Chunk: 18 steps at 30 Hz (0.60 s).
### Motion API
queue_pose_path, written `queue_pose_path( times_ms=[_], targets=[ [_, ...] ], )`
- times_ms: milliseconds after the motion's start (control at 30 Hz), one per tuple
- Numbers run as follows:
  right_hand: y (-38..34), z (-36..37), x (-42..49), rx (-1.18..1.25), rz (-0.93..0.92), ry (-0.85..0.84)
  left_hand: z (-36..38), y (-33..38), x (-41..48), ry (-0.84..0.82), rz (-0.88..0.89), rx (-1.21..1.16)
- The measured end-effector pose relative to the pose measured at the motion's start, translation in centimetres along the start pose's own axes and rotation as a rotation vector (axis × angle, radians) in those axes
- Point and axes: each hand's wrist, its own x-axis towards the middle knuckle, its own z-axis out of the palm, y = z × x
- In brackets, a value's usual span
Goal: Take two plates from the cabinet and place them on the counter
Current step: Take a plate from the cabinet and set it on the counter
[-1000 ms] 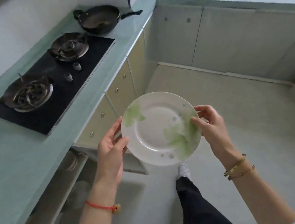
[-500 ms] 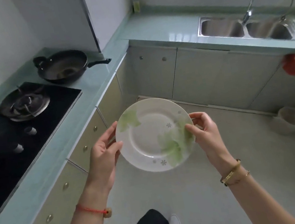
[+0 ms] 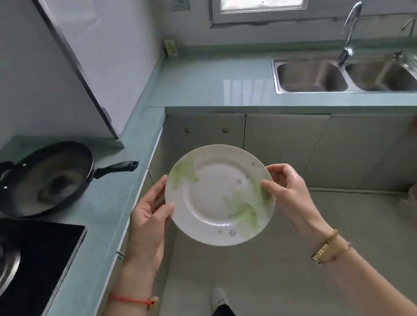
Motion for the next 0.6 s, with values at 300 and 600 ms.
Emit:
queue_pose_path(
  times_ms=[300, 600],
  targets=[
    [-2.4, 5.2, 18.0, -0.039, 0.024, 0.122, 3.6, 3.7, 20.4, -0.015, -0.025, 0.081],
    [-3.3, 7.9, 39.6, -0.056, 0.062, 0.086, 9.5, 4.9, 41.2, 0.019, -0.014, 0.105]
  ],
)
